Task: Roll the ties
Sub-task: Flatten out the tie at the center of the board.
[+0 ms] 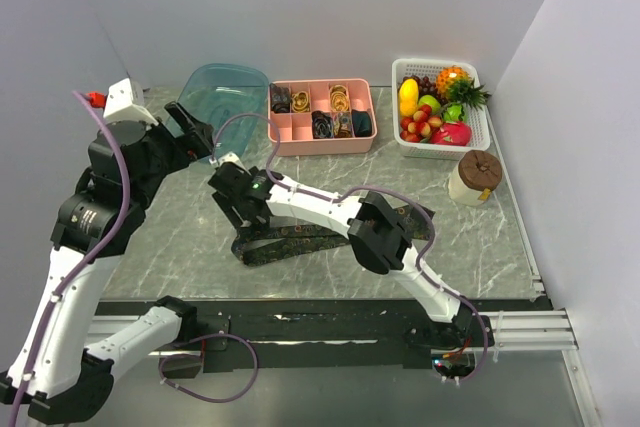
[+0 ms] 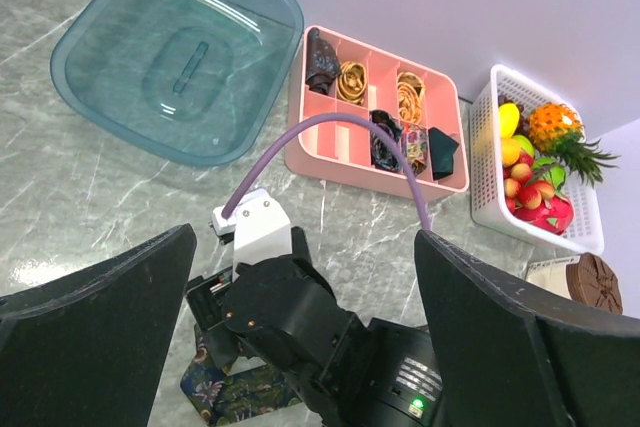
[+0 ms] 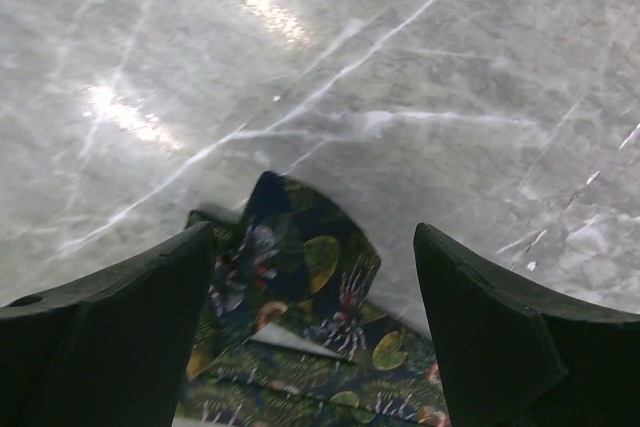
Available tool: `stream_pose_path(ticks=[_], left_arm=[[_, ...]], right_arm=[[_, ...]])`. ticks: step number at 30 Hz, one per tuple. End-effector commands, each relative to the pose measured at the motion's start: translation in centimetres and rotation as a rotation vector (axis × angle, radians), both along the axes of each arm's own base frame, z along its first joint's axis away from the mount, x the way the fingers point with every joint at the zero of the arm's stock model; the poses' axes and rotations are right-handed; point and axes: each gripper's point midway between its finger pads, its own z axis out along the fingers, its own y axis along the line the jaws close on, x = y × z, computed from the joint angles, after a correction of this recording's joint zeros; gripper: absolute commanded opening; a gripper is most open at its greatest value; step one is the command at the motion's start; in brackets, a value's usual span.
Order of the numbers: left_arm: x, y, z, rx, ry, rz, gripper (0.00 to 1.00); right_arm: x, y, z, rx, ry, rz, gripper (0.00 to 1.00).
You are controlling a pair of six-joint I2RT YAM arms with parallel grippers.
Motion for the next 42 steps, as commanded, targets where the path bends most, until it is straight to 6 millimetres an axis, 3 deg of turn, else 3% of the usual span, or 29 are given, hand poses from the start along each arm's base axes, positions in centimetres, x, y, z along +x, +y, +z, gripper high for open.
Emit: stream_pose_path(ticks=[1,2,4,5,7,8,9,10,12,13,14,15,16,17,22,25,26,28,29,31,33,34,35,36,37,38,39,40,42], left_arm=[[-0.6,0.3,2.8,-0.014,-0.084,-0.008,0.96],[-0.7,0.3,2.9,-0.014,-0.087,-0.006,0.96],[-0.8,0.5,3.2,-0.014,-0.095,0.001,0.96],[-0.9,0.6,3.3,-0.014,-0.1,0.004,0.97],[-0.9,0.8,3.4,-0.011,-0.103,0.009,0.96],[-1.0,0.9,3.6,-0.011,-0.109,0.012,0.96],[-1.0,0.9,3.8,-0.012,-0.115,0.012,0.96],[-1.1,1.0,4.0,-0.011,-0.122,0.014,0.96],[-1.1,1.0,4.4,-0.003,-0.13,0.016,0.96],[-1.1,1.1,4.7,0.002,-0.136,0.014,0.97],[-0.9,1.0,4.7,0.007,-0.135,0.012,0.97],[-0.9,1.1,5.3,0.007,-0.146,0.012,0.97],[-1.0,0.9,5.7,0.014,-0.157,-0.001,0.97],[-0.8,0.9,5.9,0.017,-0.16,0.0,0.96],[-0.7,1.3,7.3,0.041,-0.192,0.01,0.96],[-0.3,1.0,7.2,0.051,-0.186,0.001,0.97],[-0.3,1.0,7.1,0.052,-0.183,-0.001,0.97],[-0.2,0.9,7.0,0.057,-0.182,-0.005,0.96],[-0.2,0.9,6.9,0.058,-0.179,-0.004,0.96],[-0.3,1.1,7.0,0.065,-0.183,0.0,0.96],[-0.4,1.2,7.0,0.069,-0.183,0.002,0.96],[-0.4,1.3,7.0,0.07,-0.184,0.007,0.96],[-0.4,1.3,7.0,0.071,-0.183,0.007,0.96],[-0.4,1.3,7.0,0.072,-0.184,0.007,0.96],[-0.5,1.3,6.9,0.072,-0.184,0.008,0.96],[-0.5,1.3,6.8,0.074,-0.183,0.008,0.96],[-0.5,1.3,6.8,0.074,-0.183,0.008,0.97],[-0.5,1.5,6.8,0.078,-0.184,0.016,0.96],[-0.4,1.6,6.5,0.083,-0.177,0.022,0.96]], right_arm=[[1.0,0.6,0.2,0.013,-0.037,-0.008,0.76],[1.1,0.9,0.2,0.026,-0.037,-0.004,0.56],[0.8,1.2,0.0,0.034,-0.019,0.013,0.53],[0.7,1.4,0.0,0.042,-0.018,0.017,0.46],[0.5,1.5,0.0,0.049,-0.009,0.023,0.3],[0.3,1.6,0.0,0.062,0.006,0.033,0.17],[0.3,2.1,1.4,0.108,-0.008,0.036,0.12],[-0.3,1.8,1.0,0.115,0.01,0.044,0.07],[-0.7,3.0,5.0,0.256,-0.003,0.076,0.0],[-1.3,2.8,4.6,0.28,0.018,0.093,0.0],[-1.7,2.9,7.8,0.358,0.0,0.108,0.0],[-2.3,4.3,10.0,0.468,-0.002,0.157,0.0],[-3.1,4.0,9.6,0.487,0.013,0.184,0.0],[-4.0,4.0,12.7,0.566,-0.001,0.223,0.0],[-7.8,5.6,17.6,0.823,0.046,0.409,0.0],[-9.6,6.8,17.7,0.873,0.122,0.493,0.0],[-9.7,7.5,16.5,0.867,0.153,0.504,0.0],[-10.4,8.5,16.3,0.886,0.196,0.536,0.0],[-10.8,9.1,14.8,0.874,0.232,0.555,0.0],[-11.8,10.2,15.1,0.886,0.256,0.604,0.0],[-12.5,10.9,13.8,0.866,0.292,0.641,0.0],[-12.9,11.4,14.4,0.87,0.287,0.659,0.0],[-13.0,11.9,13.4,0.853,0.299,0.66,0.02],[-13.2,12.0,12.9,0.831,0.315,0.668,0.08],[-13.5,12.5,13.6,0.839,0.311,0.685,0.16],[-13.6,12.7,12.7,0.829,0.33,0.685,0.35],[-14.0,12.8,12.8,0.834,0.343,0.712,0.43],[-14.5,12.8,12.7,0.832,0.352,0.727,0.58],[-15.5,12.7,12.6,0.831,0.369,0.776,0.7]])
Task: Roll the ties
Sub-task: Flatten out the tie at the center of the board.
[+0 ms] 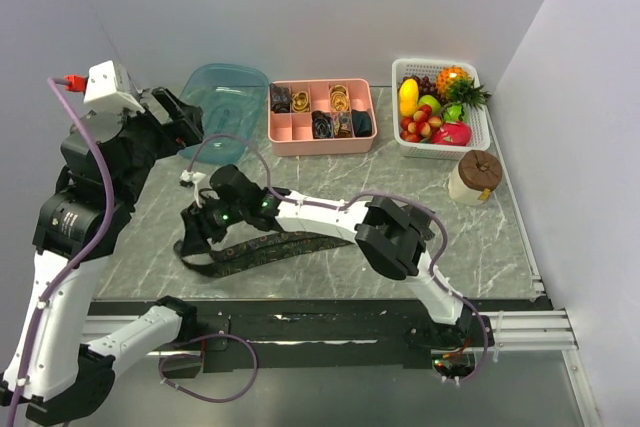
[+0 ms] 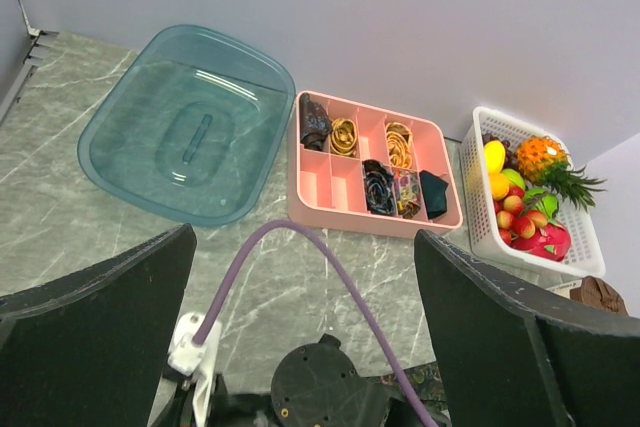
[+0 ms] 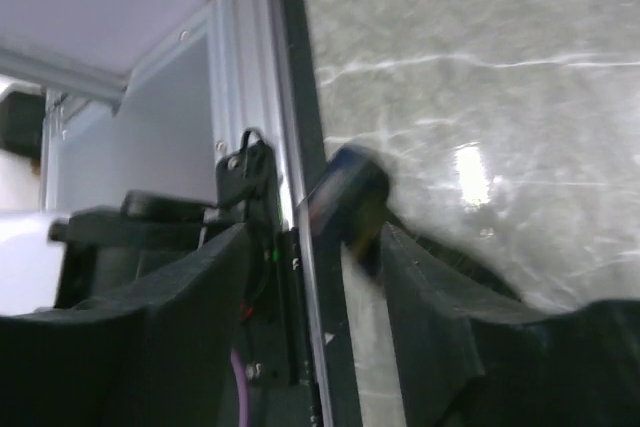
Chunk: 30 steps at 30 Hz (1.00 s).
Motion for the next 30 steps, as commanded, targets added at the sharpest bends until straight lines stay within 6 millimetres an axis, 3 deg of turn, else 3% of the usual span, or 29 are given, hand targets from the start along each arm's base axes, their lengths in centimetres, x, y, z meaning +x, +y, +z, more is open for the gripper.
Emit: stream_pose_path(ticks=[1,3,5,8,11,12,13,15,16,17,18,19,20,21,22,24,30], left_arm=[[-0.3,0.9,1.2,0.008,-0.05,0.035,0.96],[-0.1,0.9,0.9,0.013,-0.045,0.035,0.97],[0.2,0.7,0.4,0.018,-0.035,0.033,0.97],[0.6,0.6,-0.2,0.026,-0.022,0.031,0.97],[1.1,0.3,-0.9,0.034,-0.009,0.023,0.96],[1.3,0.2,-1.1,0.039,-0.002,0.02,0.96],[1.5,0.1,-1.6,0.044,0.011,0.02,0.97],[1.8,-0.2,-2.2,0.05,0.022,0.007,0.96],[2.1,-0.5,-3.3,0.055,0.045,0.001,0.96],[2.3,-0.8,-3.9,0.055,0.056,-0.007,0.97],[2.7,-1.4,-4.7,0.049,0.073,-0.031,0.96],[3.1,-1.8,-6.4,0.057,0.113,-0.044,0.96],[3.3,-2.2,-7.5,0.056,0.138,-0.058,0.97],[3.8,-2.9,-8.5,0.044,0.161,-0.084,0.97],[4.0,-3.4,-10.5,0.049,0.204,-0.1,0.98],[4.3,-4.0,-12.7,0.037,0.254,-0.119,0.99],[3.5,-6.6,-19.3,-0.048,0.396,-0.22,0.9]], right_arm=[[-2.6,0.8,5.5,0.139,-0.045,0.143,0.8],[-3.5,0.1,5.5,0.162,-0.029,0.194,0.89],[-3.6,-0.4,7.0,0.194,-0.073,0.199,0.97],[-2.7,-1.5,6.7,0.153,-0.1,0.145,0.97],[-0.1,-3.6,4.5,0.037,-0.143,0.025,0.91],[0.9,-4.7,3.0,-0.017,-0.149,-0.012,0.85],[2.8,-5.8,2.3,-0.087,-0.19,-0.113,0.73],[4.0,-8.6,-0.5,-0.217,-0.2,-0.162,0.55],[4.7,-9.7,-0.7,-0.252,-0.202,-0.203,0.39],[5.6,-11.7,-2.4,-0.332,-0.182,-0.262,0.33],[6.0,-12.8,-3.0,-0.357,-0.166,-0.284,0.28],[7.7,-14.6,-3.0,-0.372,-0.15,-0.339,0.25],[7.8,-16.5,-4.6,-0.422,-0.111,-0.373,0.22],[8.3,-17.7,-4.4,-0.421,-0.106,-0.396,0.18],[9.6,-19.3,-4.9,-0.438,-0.094,-0.438,0.15],[9.9,-21.9,-6.5,-0.505,-0.094,-0.466,0.08],[9.5,-23.7,-8.3,-0.619,-0.097,-0.426,0.0]])
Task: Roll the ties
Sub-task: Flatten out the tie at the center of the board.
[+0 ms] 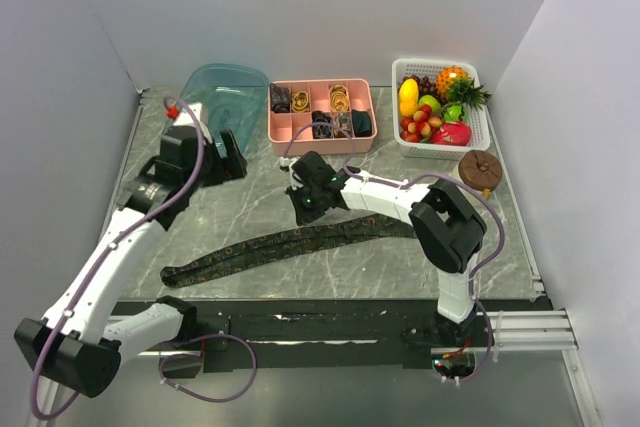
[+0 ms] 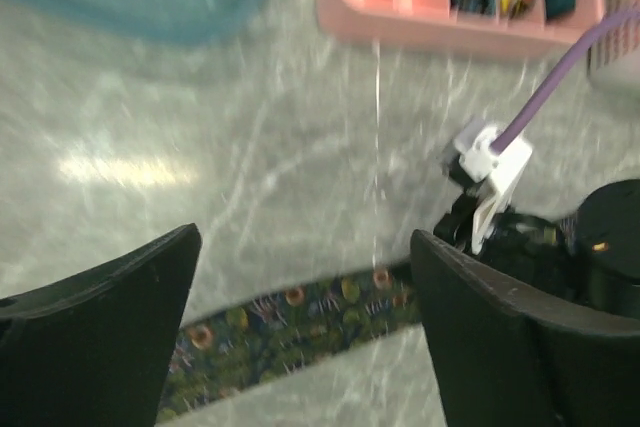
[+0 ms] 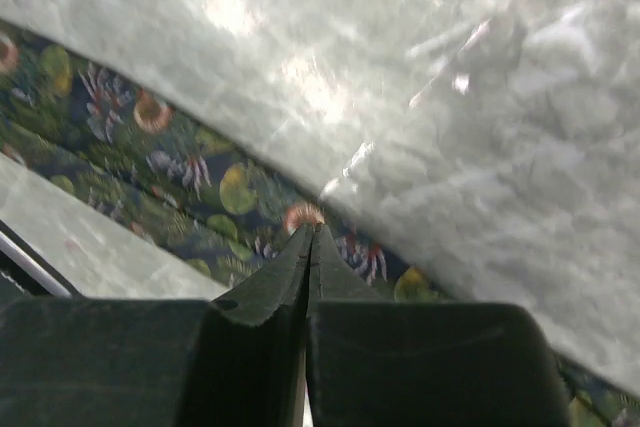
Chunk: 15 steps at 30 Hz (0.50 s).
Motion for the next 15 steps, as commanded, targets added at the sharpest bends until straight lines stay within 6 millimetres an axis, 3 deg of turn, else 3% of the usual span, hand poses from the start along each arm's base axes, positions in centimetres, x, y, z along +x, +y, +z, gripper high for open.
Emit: stream_pose_path(ticks=[1,2,3,4,5,6,7,9,15], left_arm=[[-1.0,-2.5,-2.9,-0.139,0.063,-0.072,0.84],[-1.5,-3.5,-4.0,-0.188,0.098,-0.102,0.8],[-2.4,-3.9,-6.8,-0.199,0.165,-0.116,0.73],[-2.9,-4.6,-8.0,-0.228,0.198,-0.142,0.52],[-3.4,-5.8,-8.6,-0.289,0.223,-0.176,0.39],[-4.5,-6.1,-11.3,-0.304,0.296,-0.185,0.25],[-5.1,-6.6,-12.2,-0.323,0.323,-0.196,0.03],[-6.7,-7.6,-14.4,-0.325,0.391,-0.195,0.01],[-11.3,-9.5,-17.8,-0.317,0.505,-0.209,0.01]], right_arm=[[-0.8,-0.1,1.4,-0.043,-0.033,0.03,0.0],[-0.7,-0.6,1.1,-0.05,-0.023,0.007,0.0],[-0.7,-0.8,0.9,-0.053,-0.015,-0.006,0.0],[-0.7,-1.0,0.9,-0.048,0.002,-0.018,0.0],[-0.6,-1.3,0.7,-0.05,0.012,-0.024,0.0],[-0.3,-1.7,0.8,-0.05,0.013,-0.036,0.0],[0.0,-2.0,0.7,-0.061,0.005,-0.045,0.0],[0.7,-2.8,0.8,-0.072,0.0,-0.072,0.0],[2.9,-4.8,1.0,-0.074,0.0,-0.137,0.0]])
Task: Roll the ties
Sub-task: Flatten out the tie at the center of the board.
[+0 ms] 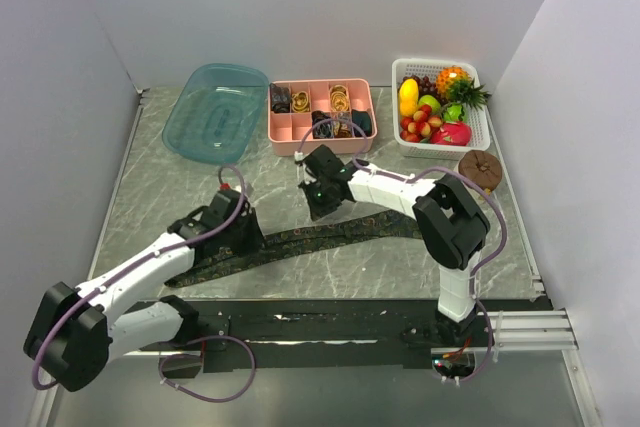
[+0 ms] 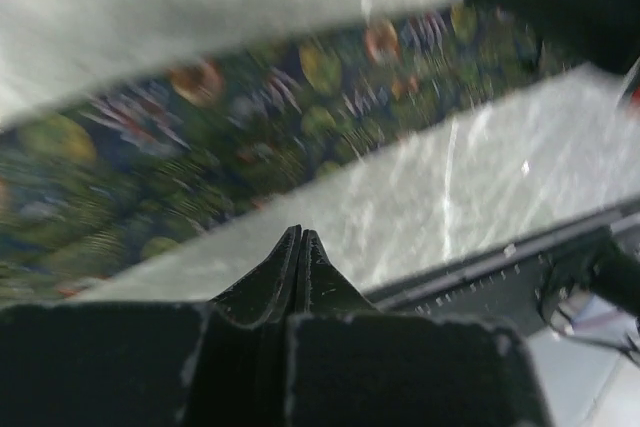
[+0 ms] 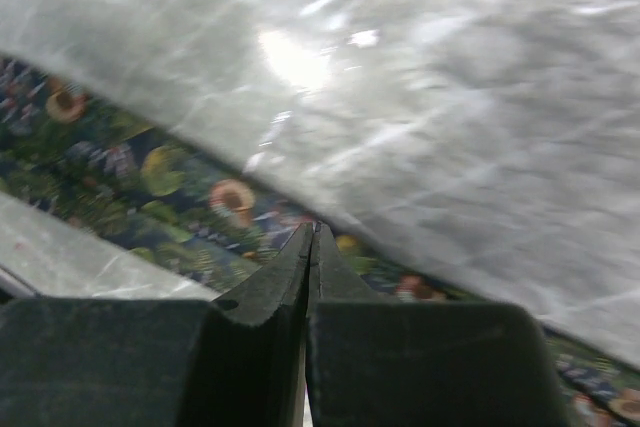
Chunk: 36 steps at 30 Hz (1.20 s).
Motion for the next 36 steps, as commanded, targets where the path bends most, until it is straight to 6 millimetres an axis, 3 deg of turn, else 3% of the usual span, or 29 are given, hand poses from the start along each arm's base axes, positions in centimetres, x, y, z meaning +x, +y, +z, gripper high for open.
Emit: stream_pose_path(ticks=[1,6,8,20,26,31,36], left_arm=[[-1.5,-2.0,0.2,-0.087,0.02,0.019,0.01],[-4.6,-0.4,-2.9,-0.001,0.123,0.054,0.01],[-5.3,-0.6,-3.5,0.02,0.141,0.055,0.01],[-4.9,4.1,-7.3,0.324,0.228,0.255,0.01],[-2.7,5.6,-7.4,0.434,0.176,0.328,0.01],[0.8,6.9,-6.9,0.575,0.118,0.355,0.01],[4.1,6.0,-6.9,0.603,0.084,0.32,0.01]], right_arm=[[2.1,-1.8,1.7,0.006,-0.037,-0.069,0.0],[3.2,-2.8,1.3,-0.015,-0.034,-0.095,0.0],[3.5,-3.5,1.1,-0.016,-0.026,-0.109,0.0],[4.4,-7.9,0.4,-0.057,0.011,-0.222,0.0],[4.0,-10.3,-1.1,-0.107,0.072,-0.291,0.0],[3.6,-11.8,-1.9,-0.125,0.125,-0.332,0.0],[3.6,-13.2,-2.3,-0.157,0.152,-0.363,0.0]])
